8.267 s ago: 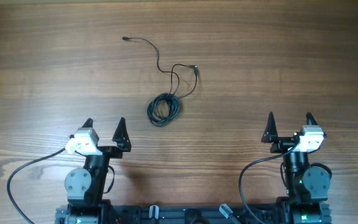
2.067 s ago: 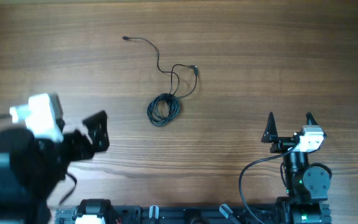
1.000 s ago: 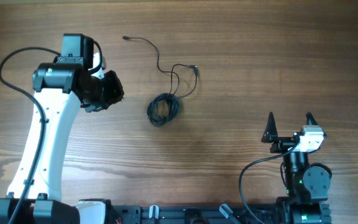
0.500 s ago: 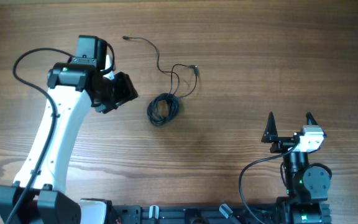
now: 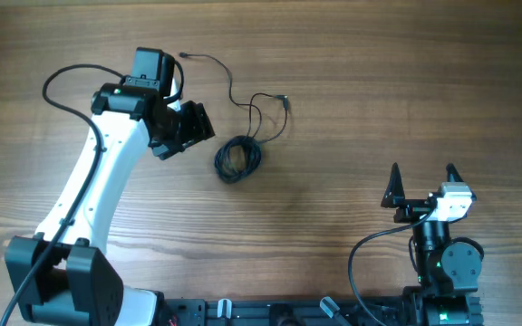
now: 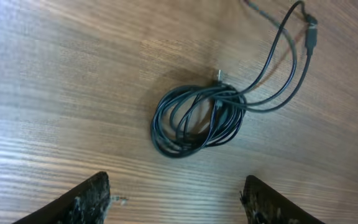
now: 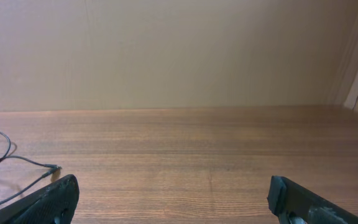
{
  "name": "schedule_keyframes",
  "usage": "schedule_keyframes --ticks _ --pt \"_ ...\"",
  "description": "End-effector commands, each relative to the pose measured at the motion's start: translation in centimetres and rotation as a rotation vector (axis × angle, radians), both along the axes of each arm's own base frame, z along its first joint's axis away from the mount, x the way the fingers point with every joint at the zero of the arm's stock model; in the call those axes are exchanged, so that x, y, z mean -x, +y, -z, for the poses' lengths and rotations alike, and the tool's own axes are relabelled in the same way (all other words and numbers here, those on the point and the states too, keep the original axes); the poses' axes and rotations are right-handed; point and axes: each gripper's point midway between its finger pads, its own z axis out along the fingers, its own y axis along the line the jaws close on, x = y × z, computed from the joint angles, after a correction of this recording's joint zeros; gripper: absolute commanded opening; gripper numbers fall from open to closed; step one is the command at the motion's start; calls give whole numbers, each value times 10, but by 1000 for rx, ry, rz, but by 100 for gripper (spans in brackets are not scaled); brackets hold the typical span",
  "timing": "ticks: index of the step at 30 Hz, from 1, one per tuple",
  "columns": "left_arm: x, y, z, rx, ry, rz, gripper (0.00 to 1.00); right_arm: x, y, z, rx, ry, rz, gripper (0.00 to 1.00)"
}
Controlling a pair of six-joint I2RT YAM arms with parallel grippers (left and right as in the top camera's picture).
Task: Untangle cables
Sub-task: 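Position the open left gripper above the cable coil's left side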
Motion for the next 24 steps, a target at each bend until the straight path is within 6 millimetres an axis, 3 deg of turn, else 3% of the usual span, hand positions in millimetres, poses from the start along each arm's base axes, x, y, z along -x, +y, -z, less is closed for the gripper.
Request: schedule_keyframes --ticks 1,13,19,24 --pt "-3 1 8 -11 10 -14 71 0 -4 -2 -12 -10 20 100" --pt "-14 -1 7 -3 -29 -18 73 0 -4 -2 -12 -10 20 100" --pt "-15 -1 7 -3 -35 -18 61 0 -4 -2 -12 -11 20 100" --pt "-24 -2 4 3 -70 -18 68 0 -4 -2 -12 -11 20 100"
